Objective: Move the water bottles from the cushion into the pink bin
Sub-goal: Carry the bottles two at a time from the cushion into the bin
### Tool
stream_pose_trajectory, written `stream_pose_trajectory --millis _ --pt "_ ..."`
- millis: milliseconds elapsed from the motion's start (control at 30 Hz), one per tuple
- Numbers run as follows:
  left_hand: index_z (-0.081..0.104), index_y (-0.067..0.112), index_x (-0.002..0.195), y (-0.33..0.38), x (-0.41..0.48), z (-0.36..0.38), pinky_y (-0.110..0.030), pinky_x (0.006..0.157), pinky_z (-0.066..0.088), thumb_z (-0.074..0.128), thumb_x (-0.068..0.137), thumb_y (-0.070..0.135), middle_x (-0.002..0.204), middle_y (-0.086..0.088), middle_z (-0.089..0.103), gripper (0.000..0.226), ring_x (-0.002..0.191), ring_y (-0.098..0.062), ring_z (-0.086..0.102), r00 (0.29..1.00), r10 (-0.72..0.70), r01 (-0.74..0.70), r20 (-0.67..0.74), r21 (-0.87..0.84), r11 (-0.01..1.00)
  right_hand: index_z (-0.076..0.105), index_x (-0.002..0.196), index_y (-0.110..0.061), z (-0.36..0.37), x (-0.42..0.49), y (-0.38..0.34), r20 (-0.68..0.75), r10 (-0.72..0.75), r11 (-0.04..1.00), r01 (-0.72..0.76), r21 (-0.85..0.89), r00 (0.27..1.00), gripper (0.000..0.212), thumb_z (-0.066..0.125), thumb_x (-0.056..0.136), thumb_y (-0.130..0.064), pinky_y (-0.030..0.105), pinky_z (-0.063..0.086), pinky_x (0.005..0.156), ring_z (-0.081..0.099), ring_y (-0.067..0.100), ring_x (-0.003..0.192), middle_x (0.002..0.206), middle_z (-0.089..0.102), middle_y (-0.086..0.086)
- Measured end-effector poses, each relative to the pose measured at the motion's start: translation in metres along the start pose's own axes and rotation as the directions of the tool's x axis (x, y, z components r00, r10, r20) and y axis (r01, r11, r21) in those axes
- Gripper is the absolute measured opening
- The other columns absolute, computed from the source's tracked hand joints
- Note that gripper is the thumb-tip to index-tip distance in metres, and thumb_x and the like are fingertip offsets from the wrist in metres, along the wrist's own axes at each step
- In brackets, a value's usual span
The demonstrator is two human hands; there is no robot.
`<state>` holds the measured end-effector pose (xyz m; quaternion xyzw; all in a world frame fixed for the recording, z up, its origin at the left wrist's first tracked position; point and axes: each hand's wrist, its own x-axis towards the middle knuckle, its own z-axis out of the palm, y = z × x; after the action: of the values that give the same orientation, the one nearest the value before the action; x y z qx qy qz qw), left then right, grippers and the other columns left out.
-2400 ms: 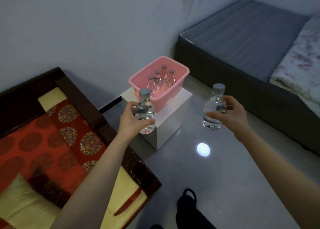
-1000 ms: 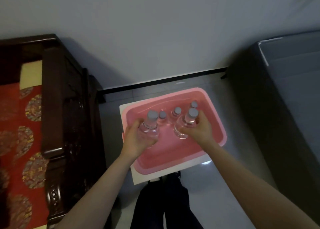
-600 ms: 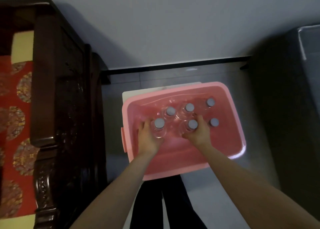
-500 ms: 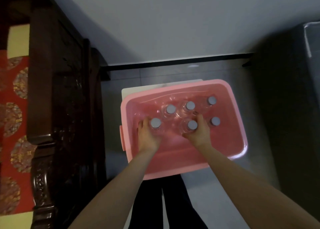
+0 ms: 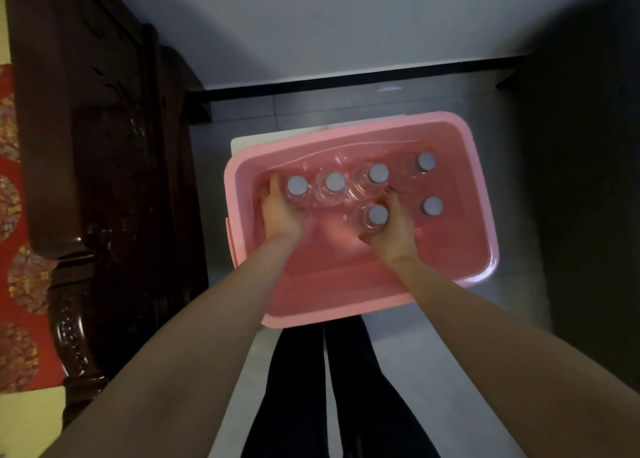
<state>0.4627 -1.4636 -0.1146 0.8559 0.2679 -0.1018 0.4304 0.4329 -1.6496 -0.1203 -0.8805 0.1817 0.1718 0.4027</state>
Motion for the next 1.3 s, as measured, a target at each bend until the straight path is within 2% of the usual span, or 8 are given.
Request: stream_pose_trajectory --millis 200,367,533,667,800,1067,1167,1300 --pt "0.051 0.016 0.113 -0.006 0.007 0.005 -0.043 0.095 0.047 0.077 0.066 0.013 0.118 -0.012 0.061 0.054 0.108 -0.031 0.058 0.999 -0.028 0.030 0.037 -0.033 0.999 0.052 0.124 -0.022 -0.011 -0.007 -0.004 -0.024 -0.106 0.989 0.103 -0.109 0.994 0.064 0.081 0.067 -0.022 0.032 0.046 0.083 0.055 0.025 0.111 0.125 0.054 0.003" --pt "0.042 0.013 0.120 -0.005 0.003 0.002 -0.043 0.096 0.046 0.075 0.072 0.026 0.125 -0.016 0.054 0.060 0.112 -0.035 0.054 0.995 -0.059 0.058 0.085 0.017 0.998 0.059 0.113 -0.023 -0.025 -0.018 -0.011 -0.050 -0.259 0.917 0.229 -0.326 0.965 0.045 0.073 0.070 -0.021 0.030 0.039 0.062 0.053 0.027 0.109 0.116 0.054 0.002" --pt "0.050 0.009 0.122 0.002 -0.003 -0.018 -0.035 0.096 0.039 0.075 0.072 0.013 0.121 -0.016 0.050 0.056 0.113 -0.032 0.047 0.972 0.232 -0.235 0.043 0.144 0.961 0.065 0.097 -0.013 -0.032 -0.016 -0.011 0.063 -0.372 0.851 0.368 -0.374 0.926 0.028 0.070 0.070 -0.006 0.025 0.033 0.060 0.052 0.026 0.107 0.106 0.057 0.005" --pt "0.060 0.003 0.088 0.016 0.002 -0.028 -0.041 0.086 0.040 0.069 0.074 0.006 0.101 -0.018 0.054 0.018 0.098 -0.036 0.048 0.920 0.372 -0.393 0.125 0.259 0.883 0.066 0.093 -0.009 -0.040 -0.008 -0.013 0.107 -0.378 0.842 0.389 -0.375 0.920 0.027 0.070 0.068 -0.001 0.023 0.030 0.055 0.051 0.027 0.095 0.096 0.056 0.005" --pt "0.059 0.003 0.086 0.020 0.002 -0.024 -0.040 0.085 0.038 0.067 0.072 0.003 0.101 -0.017 0.055 0.016 0.098 -0.036 0.047 0.902 0.404 -0.432 0.154 0.291 0.854 0.065 0.092 -0.007 -0.047 -0.007 -0.013 0.078 -0.361 0.851 0.363 -0.379 0.929 0.024 0.069 0.070 0.000 0.039 0.047 0.063 0.051 0.030 0.096 0.099 0.057 0.009" --pt "0.058 0.004 0.094 0.022 -0.005 -0.026 -0.046 0.087 0.041 0.069 0.076 0.010 0.109 -0.015 0.054 0.022 0.105 -0.035 0.045 0.907 0.383 -0.422 0.178 0.351 0.836 0.060 0.102 -0.009 -0.051 -0.006 -0.022 0.170 -0.330 0.825 0.371 -0.427 0.929 0.032 0.072 0.073 -0.014 0.031 0.037 0.064 0.047 0.027 0.104 0.104 0.051 0.007" --pt "0.058 0.008 0.107 0.037 -0.007 -0.033 -0.047 0.089 0.044 0.071 0.078 0.023 0.116 -0.012 0.054 0.035 0.114 -0.032 0.042 0.908 0.336 -0.415 0.249 0.438 0.797 0.058 0.113 -0.014 -0.067 -0.007 -0.037 0.173 -0.356 0.819 0.396 -0.415 0.918 0.043 0.069 0.077 -0.036 0.036 0.045 0.072 0.044 0.023 0.109 0.110 0.052 0.004" --pt "0.056 0.008 0.117 0.063 -0.016 -0.048 -0.045 0.095 0.042 0.064 0.084 0.029 0.123 -0.011 0.056 0.040 0.118 -0.031 0.044 0.871 0.420 -0.492 0.256 0.456 0.742 0.058 0.118 -0.012 -0.093 -0.013 -0.058 0.108 -0.452 0.782 0.452 -0.430 0.885 0.038 0.055 0.090 -0.038 0.039 0.045 0.084 0.046 0.027 0.110 0.115 0.056 0.007"
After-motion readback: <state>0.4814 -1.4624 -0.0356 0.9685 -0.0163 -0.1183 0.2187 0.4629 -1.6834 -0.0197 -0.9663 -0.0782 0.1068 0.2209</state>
